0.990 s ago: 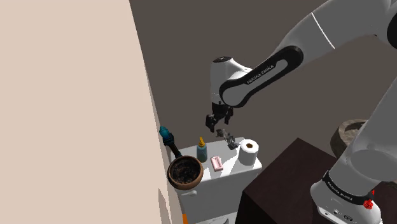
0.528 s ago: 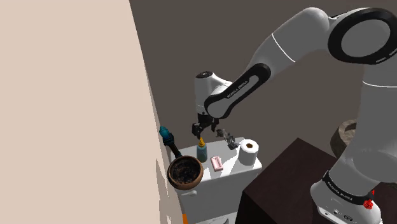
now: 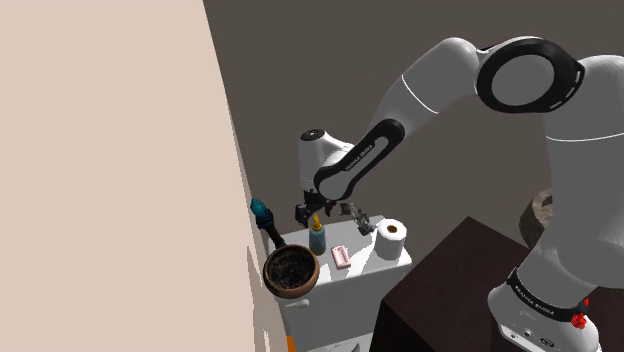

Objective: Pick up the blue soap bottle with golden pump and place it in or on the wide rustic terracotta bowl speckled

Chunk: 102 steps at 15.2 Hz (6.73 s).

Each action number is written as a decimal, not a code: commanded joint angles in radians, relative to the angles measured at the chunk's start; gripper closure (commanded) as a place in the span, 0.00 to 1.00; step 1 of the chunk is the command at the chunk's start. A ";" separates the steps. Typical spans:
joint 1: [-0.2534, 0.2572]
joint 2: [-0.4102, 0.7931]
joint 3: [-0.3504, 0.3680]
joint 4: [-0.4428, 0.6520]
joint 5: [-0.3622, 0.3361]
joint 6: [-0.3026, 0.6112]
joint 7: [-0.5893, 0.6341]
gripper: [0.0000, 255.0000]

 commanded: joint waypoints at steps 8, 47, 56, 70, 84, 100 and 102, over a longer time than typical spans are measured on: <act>0.005 0.028 -0.009 0.004 -0.011 0.024 0.007 0.00; -0.039 -0.225 0.053 0.056 0.102 -0.271 -0.073 1.00; 0.010 -0.257 0.088 0.133 0.112 -0.383 -0.003 1.00; 0.144 -0.183 0.148 0.292 0.073 -0.483 0.190 1.00; 0.153 -0.109 0.132 0.200 0.032 -0.323 0.218 1.00; 0.163 -0.052 0.117 0.168 0.002 -0.238 0.239 1.00; 0.163 -0.052 0.117 0.168 0.002 -0.238 0.239 0.00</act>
